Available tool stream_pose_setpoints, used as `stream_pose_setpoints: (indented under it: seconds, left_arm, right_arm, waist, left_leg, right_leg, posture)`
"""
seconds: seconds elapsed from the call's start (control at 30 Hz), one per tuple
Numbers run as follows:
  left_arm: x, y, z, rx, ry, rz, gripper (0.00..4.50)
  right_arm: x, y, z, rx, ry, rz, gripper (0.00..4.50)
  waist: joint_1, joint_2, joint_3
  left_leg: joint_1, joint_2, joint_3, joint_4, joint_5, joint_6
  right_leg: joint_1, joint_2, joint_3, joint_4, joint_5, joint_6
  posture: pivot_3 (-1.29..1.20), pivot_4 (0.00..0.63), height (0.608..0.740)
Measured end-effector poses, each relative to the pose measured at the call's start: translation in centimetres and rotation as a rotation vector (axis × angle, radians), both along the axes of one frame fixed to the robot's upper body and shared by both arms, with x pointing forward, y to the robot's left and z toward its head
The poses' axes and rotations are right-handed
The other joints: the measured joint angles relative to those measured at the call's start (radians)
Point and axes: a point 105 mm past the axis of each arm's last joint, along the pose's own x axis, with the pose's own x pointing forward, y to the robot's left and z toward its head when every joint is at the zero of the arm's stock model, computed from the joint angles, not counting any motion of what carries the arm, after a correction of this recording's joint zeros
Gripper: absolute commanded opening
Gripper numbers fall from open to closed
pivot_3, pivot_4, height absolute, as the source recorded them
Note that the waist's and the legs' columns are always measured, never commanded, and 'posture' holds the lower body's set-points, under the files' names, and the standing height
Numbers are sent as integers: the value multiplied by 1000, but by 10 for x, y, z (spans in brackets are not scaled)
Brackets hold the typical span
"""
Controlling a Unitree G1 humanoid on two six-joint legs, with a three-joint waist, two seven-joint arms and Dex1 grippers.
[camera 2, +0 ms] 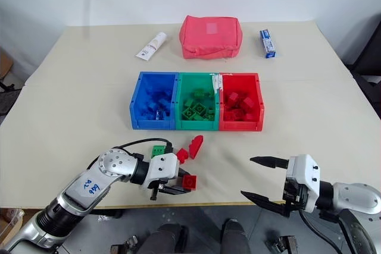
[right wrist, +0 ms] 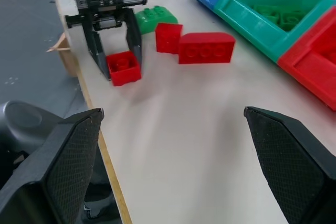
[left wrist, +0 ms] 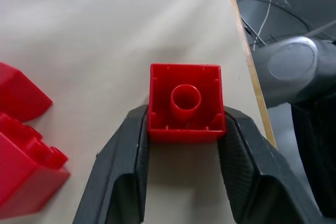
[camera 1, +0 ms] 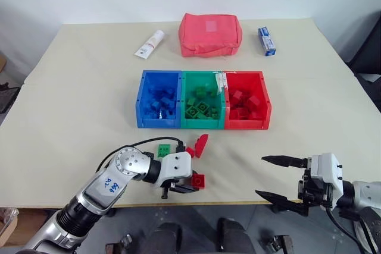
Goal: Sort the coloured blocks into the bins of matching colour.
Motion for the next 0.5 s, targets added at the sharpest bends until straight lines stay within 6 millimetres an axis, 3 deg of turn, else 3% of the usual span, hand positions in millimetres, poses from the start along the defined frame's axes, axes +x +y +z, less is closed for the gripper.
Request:
stream_pose_setpoints:
  seconds: [0.17,0.2,0.3,0.37,0.5]
  left_arm:
    - [1,-17,17,-161,24,-20,1471]
    - [5,-24,28,-234,18,-13,1471]
    - [38,-50,84,-462,-89,54,1471]
    - [57,-60,108,-539,-160,108,1471]
    - [98,-91,123,-578,-229,246,1471]
  right_arm:
    - [-1,-2,-2,12,-6,-51,4500]
    - [1,-7,1,36,-26,-106,4500]
    - [13,-21,16,112,-115,-271,4500]
    - [22,-28,26,146,-179,-351,4500]
    - [39,-48,41,246,-272,-541,4500]
  waist:
    - [5,0,0]
    - [6,0,0]
    - [25,-1,1]
    - [25,-1,1]
    - [24,-2,1]
  left_leg:
    - [-1,0,0,1,0,0]
    - [-1,0,0,1,0,0]
    - [-1,-2,-2,4,1,0]
    - [-1,-2,-1,3,1,0]
    - [-2,-3,1,2,1,1]
  right_leg:
    - [0,0,0,0,0,1]
    - [0,0,0,0,0,1]
    - [2,0,-1,0,2,3]
    - [2,0,0,-2,3,5]
    - [0,0,1,-2,3,5]
  posture:
    - [0,150,740]
    - [0,150,740]
    - [0,150,740]
    - [0,150,740]
    - [0,150,740]
